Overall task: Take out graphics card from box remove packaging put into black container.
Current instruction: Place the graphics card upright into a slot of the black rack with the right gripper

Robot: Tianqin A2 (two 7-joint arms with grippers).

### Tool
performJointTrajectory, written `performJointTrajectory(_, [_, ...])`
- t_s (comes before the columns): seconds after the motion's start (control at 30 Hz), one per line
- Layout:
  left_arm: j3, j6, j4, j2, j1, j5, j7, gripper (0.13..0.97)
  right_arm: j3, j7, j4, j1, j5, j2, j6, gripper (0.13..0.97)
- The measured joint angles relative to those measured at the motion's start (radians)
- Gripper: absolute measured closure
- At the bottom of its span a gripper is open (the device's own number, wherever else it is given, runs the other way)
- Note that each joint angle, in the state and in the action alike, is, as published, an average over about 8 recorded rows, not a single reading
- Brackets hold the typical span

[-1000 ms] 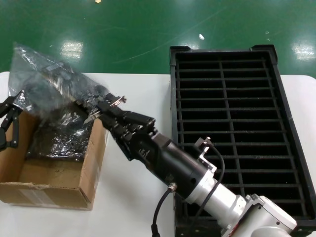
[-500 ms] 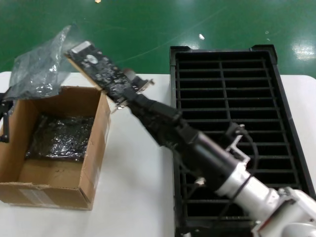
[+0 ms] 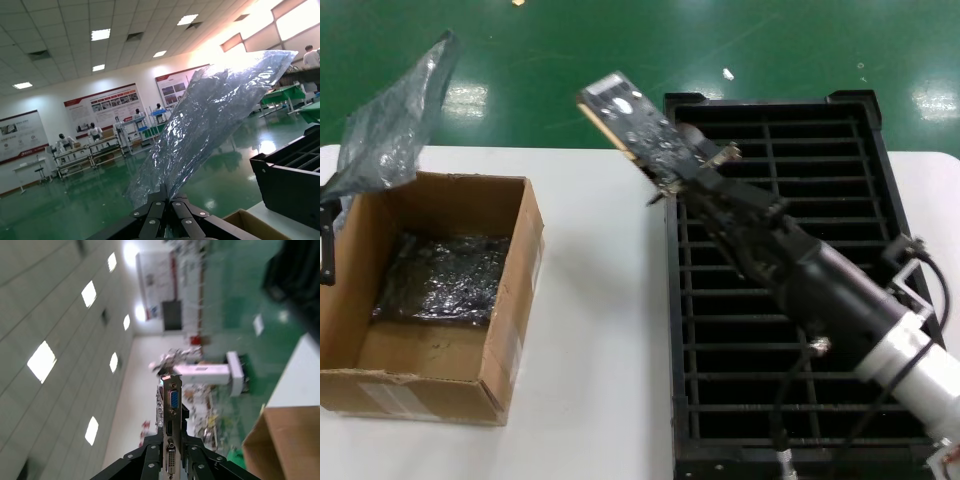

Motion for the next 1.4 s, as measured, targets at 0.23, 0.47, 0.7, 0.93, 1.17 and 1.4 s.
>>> performJointTrajectory(0.23, [0.011,0.068,0.178,-0.016,-0.082,-0.004,0.052,0.958,-0.072,0.221,0.152,-0.048,0.002,0.153,0.235,0.906])
performJointTrajectory(0.47, [0.038,0.161,0.466,-0.045,-0.224,0.010,0.131,0.958,-0.339,0.492,0.319,0.046,-0.044,0.366,0.470,0.906])
performJointTrajectory(0.7, [0.060,0.211,0.710,-0.076,-0.344,0.031,0.185,0.958,-0.636,0.696,0.464,0.254,-0.063,0.518,0.644,0.906])
performJointTrajectory(0.93, [0.068,0.207,0.793,-0.090,-0.382,0.042,0.182,0.958,-0.776,0.614,0.610,0.400,0.139,0.635,0.785,0.906])
performJointTrajectory(1.17, [0.069,0.204,0.816,-0.097,-0.392,0.046,0.163,0.958,-0.811,0.617,0.733,0.474,0.234,0.761,0.835,0.906])
performJointTrajectory(1.4, [0.068,0.198,0.822,-0.100,-0.393,0.047,0.148,0.958,-0.817,0.633,0.774,0.480,0.250,0.813,0.842,0.906])
